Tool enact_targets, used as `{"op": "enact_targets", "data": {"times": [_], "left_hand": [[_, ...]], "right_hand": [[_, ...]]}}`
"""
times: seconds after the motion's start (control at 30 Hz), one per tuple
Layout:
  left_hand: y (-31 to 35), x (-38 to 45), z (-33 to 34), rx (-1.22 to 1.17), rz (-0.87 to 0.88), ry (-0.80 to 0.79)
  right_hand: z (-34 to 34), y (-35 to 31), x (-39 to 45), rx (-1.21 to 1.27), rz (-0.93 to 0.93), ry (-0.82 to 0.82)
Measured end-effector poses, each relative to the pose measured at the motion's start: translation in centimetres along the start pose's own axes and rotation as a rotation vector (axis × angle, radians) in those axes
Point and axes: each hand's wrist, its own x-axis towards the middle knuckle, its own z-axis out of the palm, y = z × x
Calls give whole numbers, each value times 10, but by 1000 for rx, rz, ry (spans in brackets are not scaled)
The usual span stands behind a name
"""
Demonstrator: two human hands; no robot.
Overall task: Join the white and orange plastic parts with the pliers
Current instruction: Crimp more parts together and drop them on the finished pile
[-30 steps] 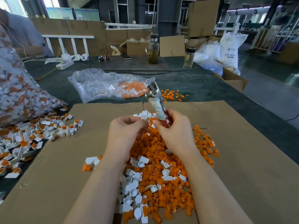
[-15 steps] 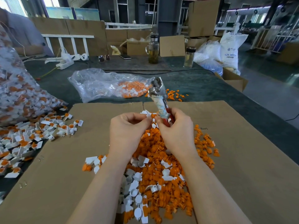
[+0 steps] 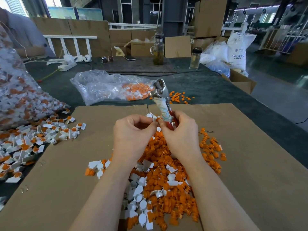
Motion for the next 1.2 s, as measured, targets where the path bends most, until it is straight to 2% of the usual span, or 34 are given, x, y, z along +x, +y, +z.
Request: {"op": "enact_targets", "data": {"times": [0.43, 0.67, 0.9, 1.2], "left_hand": [[-1, 1, 3, -10, -41, 42], [-4, 6, -2, -187, -69, 51], [-6, 8, -6, -336, -48, 62], [-10, 12, -10, -399, -16, 60]], "right_hand": [[-6, 2, 4, 100, 35, -192], [-24, 2, 4, 200, 144, -347], [-34, 3, 5, 169, 160, -562], [-36, 1, 5, 152, 188, -726]]}}
